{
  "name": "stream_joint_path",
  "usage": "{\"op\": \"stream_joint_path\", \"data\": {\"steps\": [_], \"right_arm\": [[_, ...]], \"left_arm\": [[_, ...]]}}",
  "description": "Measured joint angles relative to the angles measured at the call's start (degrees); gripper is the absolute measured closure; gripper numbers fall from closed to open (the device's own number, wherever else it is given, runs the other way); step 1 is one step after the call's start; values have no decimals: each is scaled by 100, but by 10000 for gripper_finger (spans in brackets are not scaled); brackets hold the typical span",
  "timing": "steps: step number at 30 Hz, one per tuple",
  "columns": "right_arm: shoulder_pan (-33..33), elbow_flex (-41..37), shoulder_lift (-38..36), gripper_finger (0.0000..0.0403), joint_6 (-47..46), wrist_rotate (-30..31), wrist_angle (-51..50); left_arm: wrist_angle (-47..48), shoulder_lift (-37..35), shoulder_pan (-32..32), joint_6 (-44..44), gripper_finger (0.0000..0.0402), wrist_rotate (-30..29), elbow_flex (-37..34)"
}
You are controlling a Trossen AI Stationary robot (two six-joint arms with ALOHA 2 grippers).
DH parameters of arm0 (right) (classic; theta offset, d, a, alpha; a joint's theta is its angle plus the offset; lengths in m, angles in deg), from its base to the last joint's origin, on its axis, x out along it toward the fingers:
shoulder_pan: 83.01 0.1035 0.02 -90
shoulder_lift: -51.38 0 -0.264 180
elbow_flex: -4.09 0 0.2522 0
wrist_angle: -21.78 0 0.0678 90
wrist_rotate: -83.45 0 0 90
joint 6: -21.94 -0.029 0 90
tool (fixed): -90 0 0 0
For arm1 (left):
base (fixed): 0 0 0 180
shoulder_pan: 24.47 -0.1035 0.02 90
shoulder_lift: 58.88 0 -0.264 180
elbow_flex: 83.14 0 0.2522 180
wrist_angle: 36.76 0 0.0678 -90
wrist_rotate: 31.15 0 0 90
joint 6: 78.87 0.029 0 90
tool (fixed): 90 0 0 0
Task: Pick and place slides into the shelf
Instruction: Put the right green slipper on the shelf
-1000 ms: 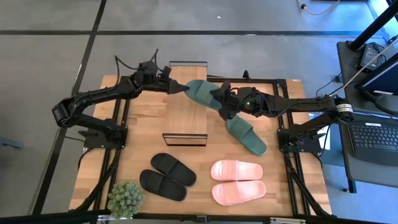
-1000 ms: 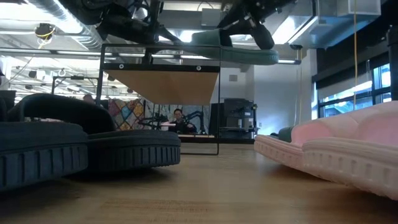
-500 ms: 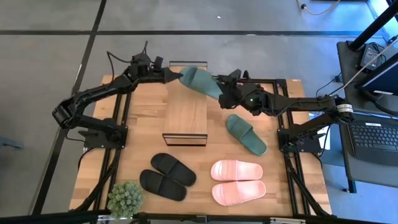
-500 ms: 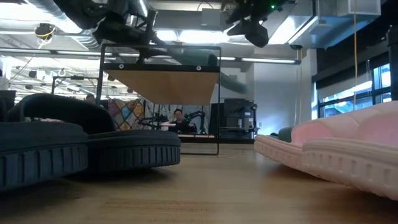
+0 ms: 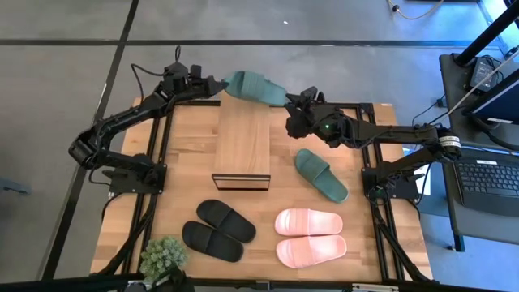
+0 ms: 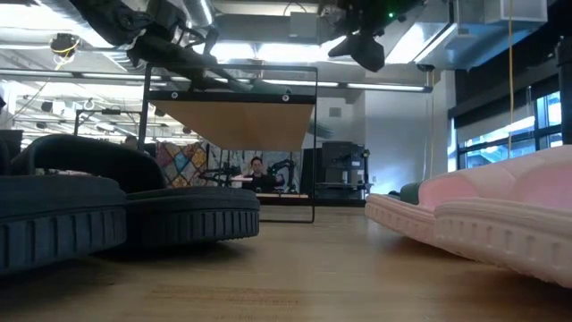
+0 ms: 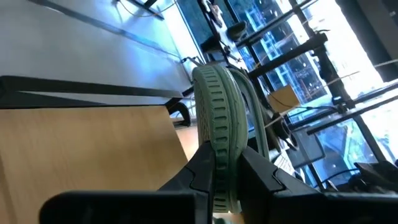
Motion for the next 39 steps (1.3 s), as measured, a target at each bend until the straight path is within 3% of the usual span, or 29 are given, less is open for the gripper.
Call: {"op": "stream_joint_path", "data": {"steps": [8,16,22,39], "right_arm": [[0,0,2,214,-52,0,-265],[-11,0,2,214,-190,0,-481],[-11,0,2,214,-190,-2,-603],[-11,0,4,214,-190,-2,-604]], "left_arm": [[684,0,0,423,366,-691,-7],[986,-7,-16,572,366,-975,-7],[1688,-4,44,621,340,-1789,-7],[1801,-4,41,863,316,-1875,-4]]}}
